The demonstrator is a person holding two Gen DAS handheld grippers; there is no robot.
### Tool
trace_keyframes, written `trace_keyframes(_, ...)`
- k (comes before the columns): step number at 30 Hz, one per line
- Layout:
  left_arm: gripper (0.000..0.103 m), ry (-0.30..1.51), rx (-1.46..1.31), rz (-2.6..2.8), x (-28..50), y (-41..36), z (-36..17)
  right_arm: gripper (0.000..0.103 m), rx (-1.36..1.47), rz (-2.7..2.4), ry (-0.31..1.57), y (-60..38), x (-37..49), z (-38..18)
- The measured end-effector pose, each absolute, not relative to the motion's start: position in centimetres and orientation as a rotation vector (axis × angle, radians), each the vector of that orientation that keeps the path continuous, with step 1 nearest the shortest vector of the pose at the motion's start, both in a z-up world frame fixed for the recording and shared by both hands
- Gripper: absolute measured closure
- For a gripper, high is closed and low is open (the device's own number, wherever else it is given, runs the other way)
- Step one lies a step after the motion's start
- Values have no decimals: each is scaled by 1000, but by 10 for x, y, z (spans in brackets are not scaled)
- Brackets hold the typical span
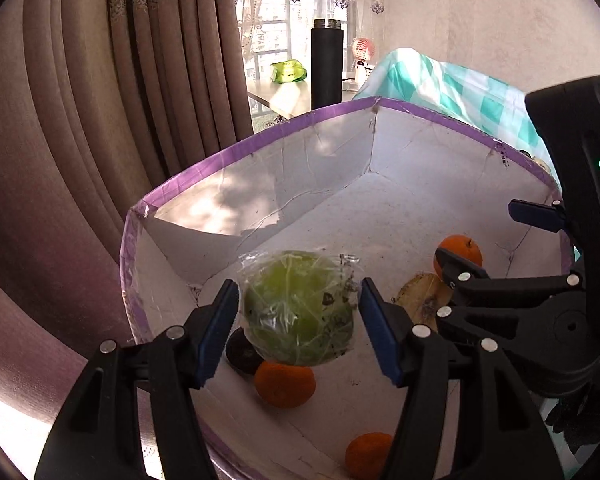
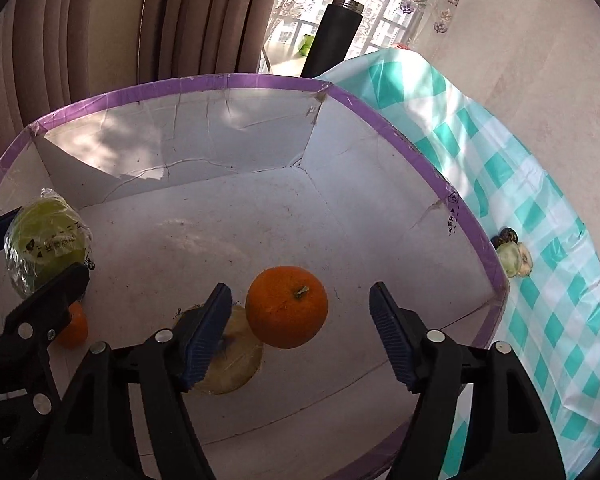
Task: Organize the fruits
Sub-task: 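Open the left gripper over the box while the right gripper releases the orange inside, then move both grippers back over the remaining fruits on the table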
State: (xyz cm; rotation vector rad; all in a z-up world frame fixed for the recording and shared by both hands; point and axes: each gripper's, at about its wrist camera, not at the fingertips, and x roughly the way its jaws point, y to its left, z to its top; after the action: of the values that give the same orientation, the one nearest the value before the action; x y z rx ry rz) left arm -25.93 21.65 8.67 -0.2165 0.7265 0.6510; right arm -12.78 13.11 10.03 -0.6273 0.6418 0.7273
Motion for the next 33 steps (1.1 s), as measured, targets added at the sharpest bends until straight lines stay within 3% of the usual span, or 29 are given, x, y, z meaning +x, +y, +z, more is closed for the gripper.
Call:
trace_keyframes(3,36,721,-216,653,-259,217,88,19,-621,724,643,128,-127,101)
trace_keyframes(4,31,716,-200,672,-259,216,89,19,-616,722,639,127,-127,101)
trace_keyframes(5,18,706,-174,718,-260,214,91,19,-613,717,640,126,-126,101)
trace_keyframes(7,6,677,-146,793,-264,215,92,17,-597,717,639,125,-124,102)
trace_keyframes(21,4,621,-146,793,-271,211,99,17,-479,750,574,114,-125,109)
trace_keyframes(29,2,336,-51,812,-296,173,136,17,-264,774,378,63,-130,137)
trace_keyframes(33,2,214,64,785,-299,138,147,17,-119,712,385,23,-107,144)
